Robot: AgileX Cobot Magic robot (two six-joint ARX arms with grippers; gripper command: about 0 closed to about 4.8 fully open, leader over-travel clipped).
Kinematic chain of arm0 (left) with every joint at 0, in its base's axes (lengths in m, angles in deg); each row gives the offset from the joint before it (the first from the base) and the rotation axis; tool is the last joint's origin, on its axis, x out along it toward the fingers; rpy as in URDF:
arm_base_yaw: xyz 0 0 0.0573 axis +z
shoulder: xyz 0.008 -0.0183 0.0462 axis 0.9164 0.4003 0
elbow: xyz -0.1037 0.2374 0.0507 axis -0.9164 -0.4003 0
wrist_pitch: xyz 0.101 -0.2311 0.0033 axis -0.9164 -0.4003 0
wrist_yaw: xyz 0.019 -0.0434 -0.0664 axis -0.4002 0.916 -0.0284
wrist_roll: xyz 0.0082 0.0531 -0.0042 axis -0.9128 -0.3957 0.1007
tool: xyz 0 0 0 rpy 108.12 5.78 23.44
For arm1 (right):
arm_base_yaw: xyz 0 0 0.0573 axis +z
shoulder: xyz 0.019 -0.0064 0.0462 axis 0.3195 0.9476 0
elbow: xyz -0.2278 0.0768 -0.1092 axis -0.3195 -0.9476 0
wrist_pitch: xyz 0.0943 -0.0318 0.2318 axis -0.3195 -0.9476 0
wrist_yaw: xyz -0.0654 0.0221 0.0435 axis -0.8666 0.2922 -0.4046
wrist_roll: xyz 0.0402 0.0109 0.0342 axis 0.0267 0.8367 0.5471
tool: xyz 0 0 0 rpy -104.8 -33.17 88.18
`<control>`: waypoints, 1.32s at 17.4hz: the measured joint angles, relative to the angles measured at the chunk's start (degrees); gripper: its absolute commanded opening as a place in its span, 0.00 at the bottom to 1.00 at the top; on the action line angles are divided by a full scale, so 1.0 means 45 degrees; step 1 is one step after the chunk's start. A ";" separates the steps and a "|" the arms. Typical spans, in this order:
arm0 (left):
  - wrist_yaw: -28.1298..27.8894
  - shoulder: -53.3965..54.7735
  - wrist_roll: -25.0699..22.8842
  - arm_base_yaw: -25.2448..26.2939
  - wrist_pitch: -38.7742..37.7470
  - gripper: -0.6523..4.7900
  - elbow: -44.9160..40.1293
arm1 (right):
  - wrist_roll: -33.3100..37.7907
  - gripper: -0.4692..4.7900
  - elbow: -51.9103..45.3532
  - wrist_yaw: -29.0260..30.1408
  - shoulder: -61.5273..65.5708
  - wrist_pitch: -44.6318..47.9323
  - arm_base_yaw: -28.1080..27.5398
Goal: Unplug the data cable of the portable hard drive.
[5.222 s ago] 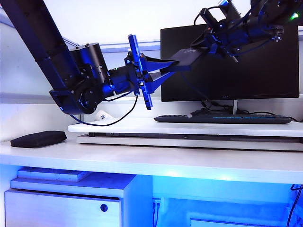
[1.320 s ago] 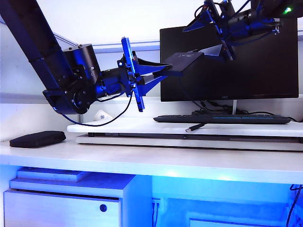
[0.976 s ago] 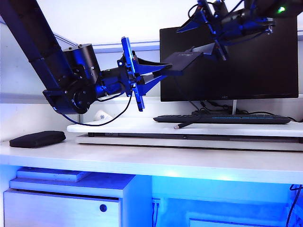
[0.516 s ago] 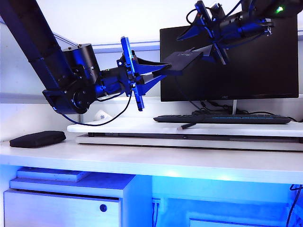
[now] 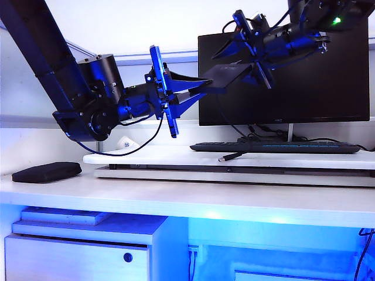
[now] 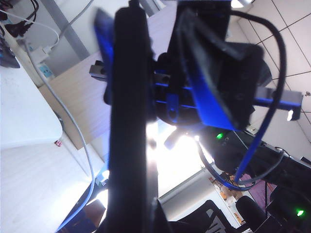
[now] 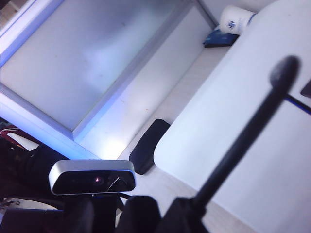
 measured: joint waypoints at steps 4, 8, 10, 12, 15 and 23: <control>0.0015 0.0000 0.0000 0.0005 0.0005 0.11 0.0005 | 0.0005 0.48 0.0000 -0.0092 0.0000 0.0466 -0.0141; 0.0019 0.0000 0.0005 0.0253 -0.0005 0.11 0.0010 | 0.0253 0.38 0.0000 0.0053 -0.0005 0.0646 -0.0646; 0.0015 0.0000 0.0010 0.0374 -0.0010 0.11 0.0010 | 0.0374 0.37 0.0000 0.0039 -0.0005 0.0651 -0.0792; 0.0010 0.0000 0.0010 0.0325 -0.0010 0.11 0.0010 | 0.0389 0.37 0.0000 0.0087 0.0000 0.0651 -0.0714; 0.0010 0.0000 0.0010 0.0316 -0.0010 0.11 0.0010 | 0.0379 0.37 0.0000 0.0058 0.0000 0.0899 -0.0588; 0.0010 0.0000 0.0000 0.0325 0.0044 0.11 0.0010 | 0.0393 0.25 0.0000 -0.0262 0.0000 0.0923 -0.0359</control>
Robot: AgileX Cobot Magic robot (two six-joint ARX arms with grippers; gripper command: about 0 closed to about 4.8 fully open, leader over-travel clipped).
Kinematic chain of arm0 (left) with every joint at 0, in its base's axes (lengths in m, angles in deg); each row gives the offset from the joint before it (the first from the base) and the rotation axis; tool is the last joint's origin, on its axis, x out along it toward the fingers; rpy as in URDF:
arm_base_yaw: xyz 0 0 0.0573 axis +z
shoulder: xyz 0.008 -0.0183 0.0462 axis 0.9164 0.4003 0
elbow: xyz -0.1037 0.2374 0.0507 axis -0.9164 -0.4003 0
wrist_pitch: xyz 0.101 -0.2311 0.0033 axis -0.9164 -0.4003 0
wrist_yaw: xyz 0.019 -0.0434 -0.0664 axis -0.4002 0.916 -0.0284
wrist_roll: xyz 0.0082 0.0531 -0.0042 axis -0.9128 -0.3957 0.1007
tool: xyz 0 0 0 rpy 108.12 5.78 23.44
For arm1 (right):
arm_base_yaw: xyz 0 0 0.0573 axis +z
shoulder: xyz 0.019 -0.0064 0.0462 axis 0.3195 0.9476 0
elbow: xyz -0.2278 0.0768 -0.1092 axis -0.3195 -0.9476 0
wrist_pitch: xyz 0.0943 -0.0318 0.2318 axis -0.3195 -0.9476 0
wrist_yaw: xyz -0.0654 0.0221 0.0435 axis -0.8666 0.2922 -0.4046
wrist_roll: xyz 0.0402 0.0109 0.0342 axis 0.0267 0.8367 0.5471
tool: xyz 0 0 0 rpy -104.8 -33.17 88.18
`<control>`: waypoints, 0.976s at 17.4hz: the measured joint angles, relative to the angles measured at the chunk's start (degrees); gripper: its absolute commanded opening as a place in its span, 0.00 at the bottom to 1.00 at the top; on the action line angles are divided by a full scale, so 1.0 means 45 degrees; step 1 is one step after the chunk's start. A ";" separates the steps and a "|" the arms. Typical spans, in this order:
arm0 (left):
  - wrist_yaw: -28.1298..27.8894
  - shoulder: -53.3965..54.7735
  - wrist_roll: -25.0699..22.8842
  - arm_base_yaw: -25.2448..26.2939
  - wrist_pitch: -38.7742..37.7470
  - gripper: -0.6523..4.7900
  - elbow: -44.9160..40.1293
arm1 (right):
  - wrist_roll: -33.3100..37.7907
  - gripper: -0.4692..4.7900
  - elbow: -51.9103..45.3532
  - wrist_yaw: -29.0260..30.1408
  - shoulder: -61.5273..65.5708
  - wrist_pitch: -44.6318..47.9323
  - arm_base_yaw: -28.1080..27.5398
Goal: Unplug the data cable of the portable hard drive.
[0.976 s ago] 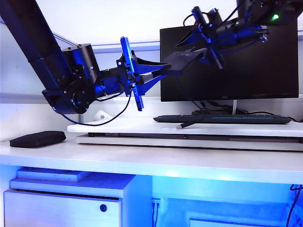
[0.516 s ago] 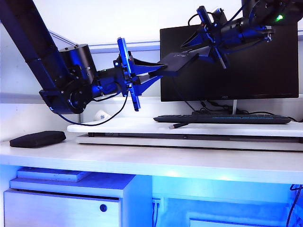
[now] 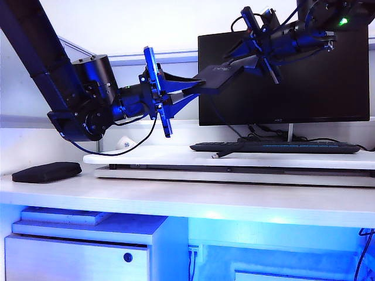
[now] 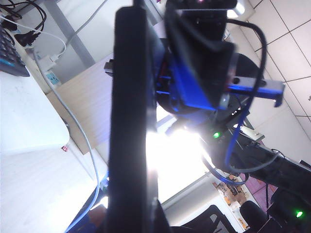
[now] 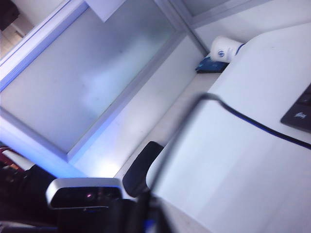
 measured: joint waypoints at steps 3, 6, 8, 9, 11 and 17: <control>0.0005 0.0000 -0.0010 0.0019 0.0029 0.11 -0.0005 | 0.0029 0.25 0.0000 -0.0087 0.0000 0.0024 0.0136; 0.0010 0.0000 -0.0010 0.0044 0.0053 0.11 -0.0005 | 0.0029 0.28 0.0000 -0.0165 0.0000 0.0097 0.0209; 0.0010 0.0000 -0.0010 0.0039 0.0053 0.11 0.0000 | 0.0029 0.31 0.0000 -0.0146 0.0000 0.0097 0.0209; 0.0010 0.0000 -0.0010 0.0039 0.0053 0.11 -0.0005 | 0.0029 0.31 0.0000 -0.0087 -0.0005 0.0107 0.0219; 0.0010 0.0000 -0.0010 0.0039 0.0053 0.11 -0.0005 | 0.0029 0.31 0.0000 0.0015 -0.0005 0.0112 0.0214; 0.0005 -0.0005 -0.0015 0.0049 0.0087 0.11 0.0000 | 0.0029 0.31 0.0000 0.0034 0.0005 0.0112 0.0321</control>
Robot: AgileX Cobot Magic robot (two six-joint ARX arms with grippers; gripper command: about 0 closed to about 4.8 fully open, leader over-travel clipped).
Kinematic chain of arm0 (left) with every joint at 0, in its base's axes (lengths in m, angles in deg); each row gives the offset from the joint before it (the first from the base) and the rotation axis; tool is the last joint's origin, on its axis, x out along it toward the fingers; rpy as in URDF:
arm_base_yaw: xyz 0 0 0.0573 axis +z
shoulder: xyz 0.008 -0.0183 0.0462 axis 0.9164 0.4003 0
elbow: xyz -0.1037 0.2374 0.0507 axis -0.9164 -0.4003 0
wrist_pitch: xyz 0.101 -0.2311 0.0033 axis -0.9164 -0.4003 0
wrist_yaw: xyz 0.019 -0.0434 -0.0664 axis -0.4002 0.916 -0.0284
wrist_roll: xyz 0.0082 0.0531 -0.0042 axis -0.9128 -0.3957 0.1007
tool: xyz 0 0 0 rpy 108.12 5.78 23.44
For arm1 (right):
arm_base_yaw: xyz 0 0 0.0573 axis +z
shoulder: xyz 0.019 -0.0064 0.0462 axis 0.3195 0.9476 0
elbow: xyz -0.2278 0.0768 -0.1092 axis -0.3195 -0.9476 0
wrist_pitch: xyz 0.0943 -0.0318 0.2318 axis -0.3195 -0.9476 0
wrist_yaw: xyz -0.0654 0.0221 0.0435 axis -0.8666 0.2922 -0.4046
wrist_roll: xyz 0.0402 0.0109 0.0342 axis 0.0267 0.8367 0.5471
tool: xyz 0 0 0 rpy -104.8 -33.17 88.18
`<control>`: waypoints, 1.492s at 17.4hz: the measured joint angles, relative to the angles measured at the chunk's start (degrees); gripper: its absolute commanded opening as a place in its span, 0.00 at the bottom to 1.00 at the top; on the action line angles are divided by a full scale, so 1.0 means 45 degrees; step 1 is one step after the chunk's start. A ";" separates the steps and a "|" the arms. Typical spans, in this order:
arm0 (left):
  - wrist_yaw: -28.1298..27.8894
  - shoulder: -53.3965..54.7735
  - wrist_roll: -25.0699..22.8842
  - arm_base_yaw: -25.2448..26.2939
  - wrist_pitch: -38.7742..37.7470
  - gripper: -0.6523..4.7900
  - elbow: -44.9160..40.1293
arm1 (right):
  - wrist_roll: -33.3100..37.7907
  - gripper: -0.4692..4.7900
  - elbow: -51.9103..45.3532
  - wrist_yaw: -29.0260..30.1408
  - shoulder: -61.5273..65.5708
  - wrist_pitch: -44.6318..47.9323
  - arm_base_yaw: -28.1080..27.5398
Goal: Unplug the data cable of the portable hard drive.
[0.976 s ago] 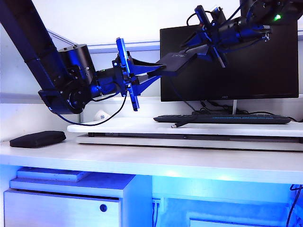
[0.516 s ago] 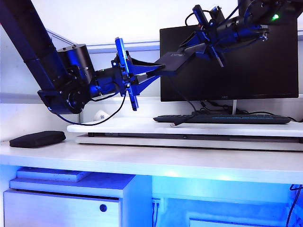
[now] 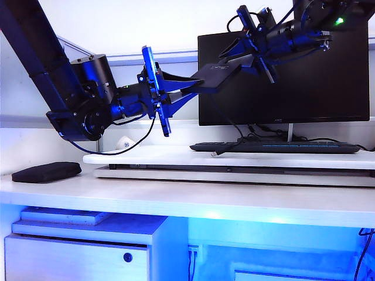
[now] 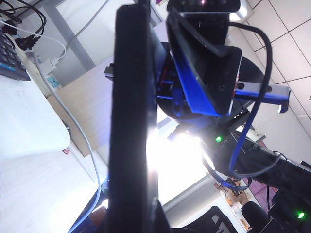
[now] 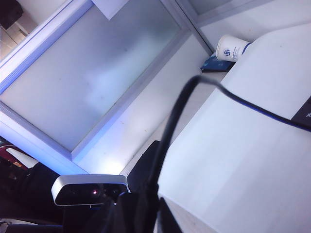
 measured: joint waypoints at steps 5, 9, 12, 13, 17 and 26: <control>0.0024 -0.0024 -0.0005 0.0024 0.0024 0.11 0.0000 | 0.0010 0.16 0.0000 -0.0403 0.0015 0.0097 0.0121; 0.0102 -0.0034 0.0000 0.0083 0.0029 0.11 0.0000 | 0.0039 0.38 0.0000 -0.0223 0.0015 0.0189 0.0121; 0.0117 -0.0049 0.0000 0.0053 0.0010 0.11 0.0039 | 0.0189 0.37 0.0010 -0.0117 0.0015 0.0194 0.0165; 0.0112 -0.0034 0.0000 0.0039 0.0000 0.11 0.0039 | 0.0219 0.37 0.0015 -0.0092 0.0000 0.0209 0.0180; 0.0131 -0.0034 0.0010 0.0053 0.0005 0.11 0.0039 | 0.0233 0.37 0.0015 -0.0243 0.0024 0.0214 0.0238; 0.0223 0.0019 0.0296 0.0121 -0.0024 0.11 0.0044 | 0.0248 0.37 0.0049 -0.0423 0.0379 0.0505 0.0311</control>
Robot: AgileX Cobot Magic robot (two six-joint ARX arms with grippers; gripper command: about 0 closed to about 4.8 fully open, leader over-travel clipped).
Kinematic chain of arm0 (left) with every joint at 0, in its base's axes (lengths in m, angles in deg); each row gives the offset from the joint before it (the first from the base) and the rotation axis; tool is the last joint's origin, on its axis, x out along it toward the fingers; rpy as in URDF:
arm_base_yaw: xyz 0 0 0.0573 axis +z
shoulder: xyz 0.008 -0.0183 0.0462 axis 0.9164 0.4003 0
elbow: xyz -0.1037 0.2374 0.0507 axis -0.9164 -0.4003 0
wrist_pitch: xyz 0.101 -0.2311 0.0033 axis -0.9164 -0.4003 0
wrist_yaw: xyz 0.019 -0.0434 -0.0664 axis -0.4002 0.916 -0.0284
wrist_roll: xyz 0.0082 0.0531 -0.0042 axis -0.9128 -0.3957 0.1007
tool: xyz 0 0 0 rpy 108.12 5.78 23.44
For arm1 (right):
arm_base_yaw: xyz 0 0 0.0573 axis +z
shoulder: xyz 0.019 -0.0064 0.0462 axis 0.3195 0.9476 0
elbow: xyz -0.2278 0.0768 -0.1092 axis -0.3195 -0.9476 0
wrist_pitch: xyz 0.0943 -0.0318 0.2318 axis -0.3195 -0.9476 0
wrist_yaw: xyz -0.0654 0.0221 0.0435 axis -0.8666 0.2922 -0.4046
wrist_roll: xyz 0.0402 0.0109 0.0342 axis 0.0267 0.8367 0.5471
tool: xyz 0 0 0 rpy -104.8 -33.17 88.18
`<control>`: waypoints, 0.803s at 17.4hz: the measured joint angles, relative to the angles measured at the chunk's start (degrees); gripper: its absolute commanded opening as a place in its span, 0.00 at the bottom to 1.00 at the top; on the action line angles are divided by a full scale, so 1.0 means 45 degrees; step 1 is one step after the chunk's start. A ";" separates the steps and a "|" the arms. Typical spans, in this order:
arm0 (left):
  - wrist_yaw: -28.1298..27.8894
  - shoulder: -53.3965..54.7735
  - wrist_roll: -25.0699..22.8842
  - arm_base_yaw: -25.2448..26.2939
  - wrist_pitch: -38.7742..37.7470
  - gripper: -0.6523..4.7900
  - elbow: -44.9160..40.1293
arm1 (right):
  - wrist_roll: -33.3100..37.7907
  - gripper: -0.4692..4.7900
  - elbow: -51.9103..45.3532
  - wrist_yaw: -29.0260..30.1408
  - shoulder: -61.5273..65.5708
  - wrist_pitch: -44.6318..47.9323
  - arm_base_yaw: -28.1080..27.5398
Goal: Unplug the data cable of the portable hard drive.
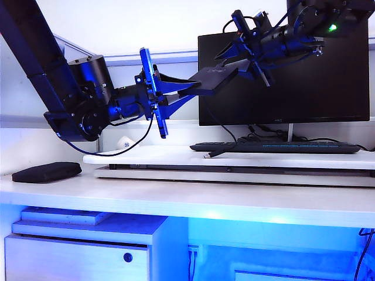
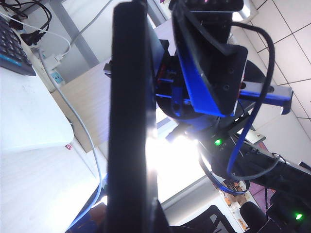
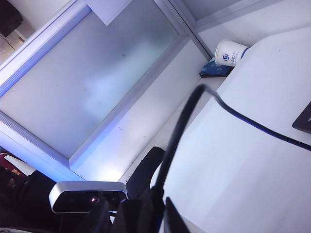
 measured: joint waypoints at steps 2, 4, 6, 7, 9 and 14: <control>0.0019 -0.0005 -0.0005 -0.0015 0.0029 0.11 0.0029 | 0.0049 0.37 -0.0005 0.0189 0.0015 -0.0087 -0.0126; -0.0024 -0.0019 0.0000 0.0291 0.0029 0.11 0.0073 | 0.0185 0.37 -0.0049 0.1059 0.0112 -0.0656 -0.0277; 0.0024 -0.0019 0.0005 0.0495 0.0024 0.11 0.0073 | 0.0185 0.37 -0.0049 0.0879 0.0112 -0.0627 -0.0379; 0.0204 -0.0019 0.0005 0.0452 0.0024 0.11 0.0073 | 0.0185 0.37 -0.0049 0.0801 0.0112 -0.0612 -0.0374; 0.0384 -0.0019 0.0005 0.0369 0.0024 0.11 0.0073 | 0.0185 0.37 -0.0049 0.0763 0.0112 -0.0583 -0.0321; 0.0457 -0.0029 0.0097 0.0423 0.0024 0.11 0.0073 | 0.0185 0.32 -0.0049 0.0573 0.0112 -0.0525 -0.0321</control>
